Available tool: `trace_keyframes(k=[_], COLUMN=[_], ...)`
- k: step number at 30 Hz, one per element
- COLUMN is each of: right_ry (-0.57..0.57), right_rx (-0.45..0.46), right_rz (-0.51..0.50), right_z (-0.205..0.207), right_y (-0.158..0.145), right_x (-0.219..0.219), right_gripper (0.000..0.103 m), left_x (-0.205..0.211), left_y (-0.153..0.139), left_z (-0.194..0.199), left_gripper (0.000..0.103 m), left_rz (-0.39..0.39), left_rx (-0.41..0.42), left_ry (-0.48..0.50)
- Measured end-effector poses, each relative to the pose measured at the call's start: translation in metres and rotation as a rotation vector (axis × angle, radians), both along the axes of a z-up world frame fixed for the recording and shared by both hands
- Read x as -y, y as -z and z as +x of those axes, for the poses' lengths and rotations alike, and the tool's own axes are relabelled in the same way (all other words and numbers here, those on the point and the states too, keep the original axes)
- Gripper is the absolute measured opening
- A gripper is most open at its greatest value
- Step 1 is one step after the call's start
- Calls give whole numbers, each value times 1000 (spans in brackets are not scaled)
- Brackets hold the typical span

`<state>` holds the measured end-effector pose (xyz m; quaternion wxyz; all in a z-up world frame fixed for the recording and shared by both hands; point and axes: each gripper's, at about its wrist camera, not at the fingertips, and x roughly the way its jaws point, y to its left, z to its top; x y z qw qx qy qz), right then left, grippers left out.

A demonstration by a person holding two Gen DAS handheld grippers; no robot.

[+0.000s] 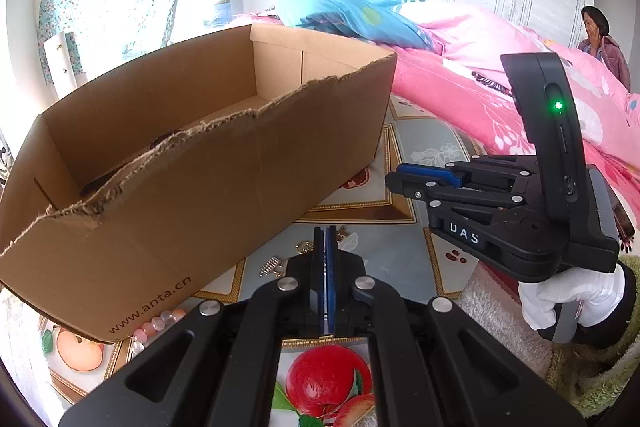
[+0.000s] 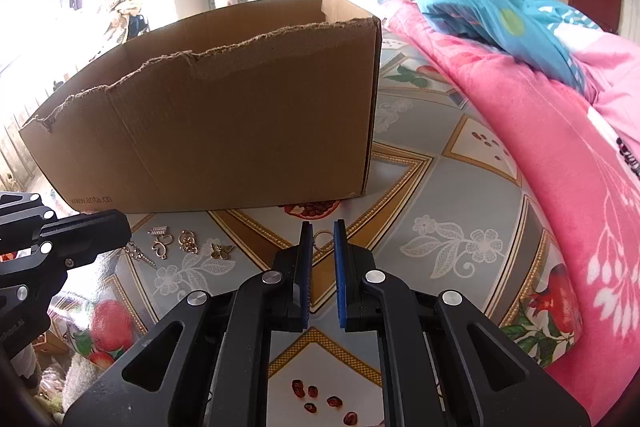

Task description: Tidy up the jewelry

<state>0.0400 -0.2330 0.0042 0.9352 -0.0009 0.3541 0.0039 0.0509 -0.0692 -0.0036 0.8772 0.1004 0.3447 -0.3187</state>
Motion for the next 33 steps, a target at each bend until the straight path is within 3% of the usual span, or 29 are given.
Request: trace_keyframes(k=[7,12,18,22,29,33], right_ry=[-13,-58,-187,-286,-381,-399], right_rx=[74,168,229,137,-170,-298], right_rz=[4,24,123,197,193,178], right_z=[-27,-43,-16,31,119,147], right_y=[-24,-56,-100,-110,-87,-67], right_x=[-6,-13,-19,-26,-50,-60], right_gripper=[8,8,8,8,8,8], left_x=[-5,-14,-30,-35,-43,-43], left_y=[-27,-63,-105,-112,-89,-69], left_z=[-15,-17,6,49,135,170], left_gripper=[0,0,0,0,0,1], left_rz=[-48,-125,-159,-110,-16,11], left_rx=[64,122,185,113,-147,-298], left_ry=[27,54,45,15,-26,-49])
